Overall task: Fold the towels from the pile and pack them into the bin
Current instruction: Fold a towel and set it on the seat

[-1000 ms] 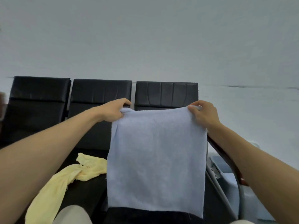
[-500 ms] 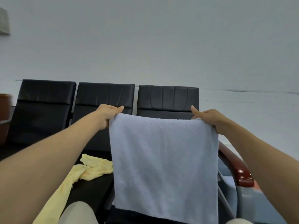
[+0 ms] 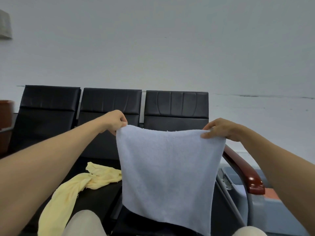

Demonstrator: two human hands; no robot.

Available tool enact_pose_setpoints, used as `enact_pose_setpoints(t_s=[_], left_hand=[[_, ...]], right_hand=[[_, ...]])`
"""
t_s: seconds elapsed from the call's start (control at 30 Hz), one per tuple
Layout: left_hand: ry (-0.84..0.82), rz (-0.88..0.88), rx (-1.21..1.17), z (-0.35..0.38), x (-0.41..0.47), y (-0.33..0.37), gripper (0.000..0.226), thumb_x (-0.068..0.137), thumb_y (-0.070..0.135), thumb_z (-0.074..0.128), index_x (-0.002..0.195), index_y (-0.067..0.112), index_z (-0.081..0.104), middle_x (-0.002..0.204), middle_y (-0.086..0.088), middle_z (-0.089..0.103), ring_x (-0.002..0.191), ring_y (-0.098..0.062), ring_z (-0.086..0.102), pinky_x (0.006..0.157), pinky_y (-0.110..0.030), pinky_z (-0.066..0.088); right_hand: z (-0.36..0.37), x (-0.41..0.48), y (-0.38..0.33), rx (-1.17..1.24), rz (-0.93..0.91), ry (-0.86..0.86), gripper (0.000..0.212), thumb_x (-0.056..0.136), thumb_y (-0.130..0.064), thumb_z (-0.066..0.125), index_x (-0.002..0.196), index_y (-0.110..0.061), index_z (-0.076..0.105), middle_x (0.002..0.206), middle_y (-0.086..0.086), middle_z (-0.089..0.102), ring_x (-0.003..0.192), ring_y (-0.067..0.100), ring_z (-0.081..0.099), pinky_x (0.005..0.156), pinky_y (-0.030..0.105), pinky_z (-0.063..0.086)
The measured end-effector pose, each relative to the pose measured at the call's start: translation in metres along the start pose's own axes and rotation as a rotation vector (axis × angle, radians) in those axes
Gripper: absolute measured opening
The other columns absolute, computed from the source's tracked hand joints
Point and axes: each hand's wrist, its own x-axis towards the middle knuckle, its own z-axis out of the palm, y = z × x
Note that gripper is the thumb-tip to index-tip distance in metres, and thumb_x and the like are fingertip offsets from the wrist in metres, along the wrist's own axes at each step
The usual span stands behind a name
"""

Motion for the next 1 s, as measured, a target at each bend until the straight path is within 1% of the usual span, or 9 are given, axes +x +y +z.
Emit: enact_pose_setpoints(t_s=[0.23, 0.33, 0.43, 0.5, 0.6, 0.73, 0.83, 0.93, 1.0], left_hand=[[0.022, -0.170, -0.303, 0.012, 0.001, -0.005, 0.025, 0.101, 0.025, 0.049, 0.100, 0.006, 0.065, 0.099, -0.011, 0.064, 0.086, -0.024, 0.063, 0.078, -0.040, 0.057], [-0.105, -0.150, -0.410, 0.006, 0.000, -0.004, 0.024, 0.095, 0.029, 0.061, 0.103, 0.007, 0.068, 0.104, -0.008, 0.067, 0.094, -0.023, 0.064, 0.087, -0.042, 0.054], [-0.229, -0.066, -0.351, 0.001, 0.000, -0.007, 0.024, 0.085, 0.014, 0.072, 0.109, 0.008, 0.070, 0.111, -0.006, 0.067, 0.106, -0.022, 0.062, 0.095, -0.040, 0.051], [-0.154, -0.005, -0.190, 0.003, 0.000, -0.008, 0.021, 0.086, 0.007, 0.070, 0.106, 0.009, 0.071, 0.110, -0.007, 0.065, 0.104, -0.021, 0.060, 0.088, -0.034, 0.052], [0.089, 0.060, 0.004, 0.009, 0.002, -0.005, 0.015, 0.089, 0.012, 0.066, 0.102, 0.008, 0.073, 0.107, -0.007, 0.066, 0.100, -0.020, 0.058, 0.080, -0.031, 0.046], [0.292, 0.127, 0.026, 0.011, 0.008, 0.001, 0.017, 0.089, 0.012, 0.068, 0.099, 0.001, 0.075, 0.099, -0.013, 0.069, 0.097, -0.025, 0.062, 0.078, -0.031, 0.044], [0.371, 0.153, 0.034, 0.012, 0.009, 0.005, 0.017, 0.088, 0.011, 0.068, 0.101, 0.001, 0.075, 0.098, -0.015, 0.070, 0.096, -0.028, 0.063, 0.083, -0.034, 0.050], [0.396, 0.169, 0.053, 0.013, 0.009, 0.005, 0.020, 0.090, 0.011, 0.066, 0.106, 0.003, 0.073, 0.104, -0.015, 0.070, 0.101, -0.028, 0.063, 0.086, -0.035, 0.049], [0.408, 0.188, 0.063, 0.014, 0.009, 0.004, 0.020, 0.092, 0.011, 0.063, 0.108, 0.004, 0.073, 0.106, -0.015, 0.070, 0.102, -0.029, 0.062, 0.085, -0.034, 0.048]], right_hand=[[0.000, 0.000, 0.005, 0.092, 0.039, 0.088, 0.033, 0.086, -0.051, 0.064, 0.090, -0.021, 0.074, 0.108, 0.001, 0.064, 0.105, 0.023, 0.059, 0.090, 0.038, 0.051], [0.004, -0.001, 0.004, 0.175, -0.005, 0.094, 0.039, 0.085, -0.057, 0.061, 0.089, -0.021, 0.075, 0.109, 0.001, 0.067, 0.103, 0.021, 0.060, 0.093, 0.038, 0.052], [0.005, -0.005, 0.002, 0.131, -0.030, -0.026, 0.040, 0.070, -0.058, 0.075, 0.090, -0.023, 0.076, 0.103, -0.001, 0.071, 0.097, 0.018, 0.065, 0.093, 0.037, 0.052], [0.008, -0.004, 0.002, 0.016, -0.056, -0.075, 0.033, 0.068, -0.039, 0.085, 0.091, -0.018, 0.075, 0.097, 0.000, 0.071, 0.095, 0.019, 0.066, 0.091, 0.035, 0.053], [0.014, 0.004, 0.001, -0.240, -0.091, 0.106, 0.021, 0.072, -0.026, 0.084, 0.068, -0.018, 0.064, 0.073, 0.001, 0.061, 0.078, 0.021, 0.057, 0.070, 0.031, 0.047], [0.021, 0.009, -0.004, -0.419, -0.144, 0.314, 0.053, 0.079, -0.031, 0.077, 0.049, -0.015, 0.036, 0.061, -0.001, 0.032, 0.063, 0.021, 0.036, 0.050, 0.029, 0.025], [0.024, 0.009, -0.007, -0.485, -0.134, 0.423, 0.049, 0.084, -0.033, 0.072, 0.052, -0.013, 0.041, 0.068, 0.000, 0.036, 0.067, 0.025, 0.043, 0.051, 0.028, 0.027], [0.026, 0.008, -0.007, -0.608, -0.152, 0.503, 0.030, 0.090, -0.034, 0.065, 0.069, -0.014, 0.058, 0.077, 0.003, 0.055, 0.077, 0.028, 0.051, 0.069, 0.031, 0.034], [0.025, 0.008, -0.008, -0.655, -0.175, 0.519, 0.020, 0.093, -0.032, 0.059, 0.081, -0.016, 0.058, 0.083, 0.006, 0.060, 0.079, 0.029, 0.051, 0.076, 0.032, 0.031]])
